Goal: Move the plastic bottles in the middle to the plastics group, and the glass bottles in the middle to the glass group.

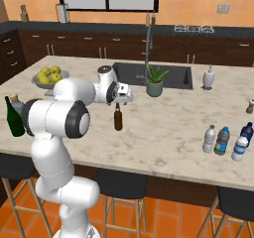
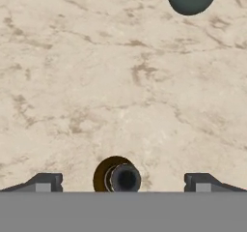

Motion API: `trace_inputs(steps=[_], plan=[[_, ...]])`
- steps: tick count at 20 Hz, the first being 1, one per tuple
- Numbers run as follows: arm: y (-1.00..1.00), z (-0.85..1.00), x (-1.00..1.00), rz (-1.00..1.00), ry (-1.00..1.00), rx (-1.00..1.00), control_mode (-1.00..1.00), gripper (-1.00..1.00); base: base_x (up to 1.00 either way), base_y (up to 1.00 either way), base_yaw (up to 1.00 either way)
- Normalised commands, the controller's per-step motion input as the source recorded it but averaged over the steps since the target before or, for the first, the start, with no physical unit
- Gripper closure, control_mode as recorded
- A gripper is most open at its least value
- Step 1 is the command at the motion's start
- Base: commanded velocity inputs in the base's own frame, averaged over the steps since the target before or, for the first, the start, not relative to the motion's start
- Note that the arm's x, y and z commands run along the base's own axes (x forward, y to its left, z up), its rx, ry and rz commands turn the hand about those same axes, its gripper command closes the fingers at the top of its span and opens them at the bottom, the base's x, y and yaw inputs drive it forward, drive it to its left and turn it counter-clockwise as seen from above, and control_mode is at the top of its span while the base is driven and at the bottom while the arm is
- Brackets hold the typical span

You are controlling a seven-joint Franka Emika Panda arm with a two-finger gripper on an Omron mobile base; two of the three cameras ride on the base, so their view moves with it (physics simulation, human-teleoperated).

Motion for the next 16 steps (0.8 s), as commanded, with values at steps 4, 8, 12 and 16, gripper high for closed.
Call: trace_inputs(steps=[4,8,12,16], plan=[[0.02,-0.06,0.19,0.00,0.00,0.17,-1.00,-1.00,0.00,0.00,0.00],[0.00,-0.05,0.03,0.00,0.00,0.14,-1.00,-1.00,0.00,0.00,0.00],[-0.02,-0.08,-0.03,0.00,0.00,0.01,-1.00,-1.00,0.00,0.00,0.00],[0.00,-0.06,-0.18,-0.02,-0.01,0.00,-1.00,-1.00,0.00,0.00,0.00]])
